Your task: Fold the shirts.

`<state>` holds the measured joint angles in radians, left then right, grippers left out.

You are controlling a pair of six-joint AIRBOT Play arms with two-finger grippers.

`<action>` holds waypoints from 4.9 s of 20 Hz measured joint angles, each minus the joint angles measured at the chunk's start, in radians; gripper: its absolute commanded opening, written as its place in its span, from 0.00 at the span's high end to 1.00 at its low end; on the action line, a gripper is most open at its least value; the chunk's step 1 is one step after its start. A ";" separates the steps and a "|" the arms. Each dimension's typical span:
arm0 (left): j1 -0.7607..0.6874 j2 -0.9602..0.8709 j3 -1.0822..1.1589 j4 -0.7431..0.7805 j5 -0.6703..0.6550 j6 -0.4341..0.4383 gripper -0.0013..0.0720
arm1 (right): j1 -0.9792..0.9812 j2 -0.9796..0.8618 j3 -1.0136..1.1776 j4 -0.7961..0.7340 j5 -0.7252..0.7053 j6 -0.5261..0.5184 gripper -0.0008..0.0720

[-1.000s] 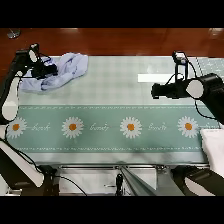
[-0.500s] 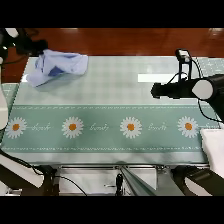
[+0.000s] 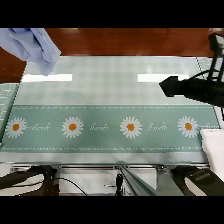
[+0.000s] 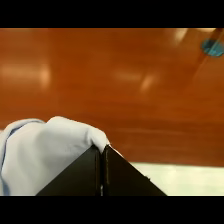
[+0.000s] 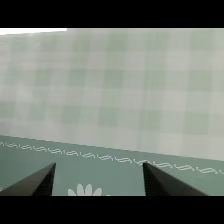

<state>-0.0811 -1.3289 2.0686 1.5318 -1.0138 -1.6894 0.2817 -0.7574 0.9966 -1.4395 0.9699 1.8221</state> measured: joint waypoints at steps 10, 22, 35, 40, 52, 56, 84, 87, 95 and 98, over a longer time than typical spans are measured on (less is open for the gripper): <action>-0.512 0.205 -0.227 -0.048 0.080 -0.006 0.95 | 0.000 0.130 0.000 0.014 0.098 0.001 0.14; -0.761 0.231 -0.982 -0.055 0.208 -0.206 0.83 | 0.000 0.136 0.000 -0.099 0.149 0.068 0.13; -0.279 0.270 -0.976 -0.051 -0.042 -0.069 0.03 | -0.510 0.084 -0.072 -0.290 0.241 0.008 0.12; -0.005 0.176 -1.162 -0.432 -0.084 0.129 0.03 | -0.802 0.082 -0.327 0.090 0.194 -0.176 0.12; -0.177 -0.181 -1.144 -0.916 -0.012 0.428 0.03 | -0.877 0.081 -0.533 0.499 0.230 -0.442 0.12; -0.252 -0.245 -1.094 -0.931 -0.012 0.417 0.23 | -0.849 0.081 -0.538 0.505 0.233 -0.452 0.12; -0.053 -0.075 -0.617 -0.932 -0.208 0.465 0.95 | -0.302 -0.397 0.188 0.648 0.186 -0.475 0.96; 0.046 0.049 -0.457 -0.918 -0.174 0.439 0.95 | -0.303 -0.397 0.555 0.595 0.267 -0.436 0.96; 0.222 0.414 -0.317 -0.734 -0.154 0.379 0.95 | -0.304 -0.216 0.986 0.510 0.502 -0.392 0.96; 0.235 0.503 -0.317 -0.702 -0.255 0.350 0.95 | -0.304 -0.134 1.007 0.484 0.600 -0.375 0.96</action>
<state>0.1539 -0.8261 1.7519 0.8299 -1.2686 -1.3392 -0.0223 -0.8917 2.0037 -0.9550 1.5696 1.4467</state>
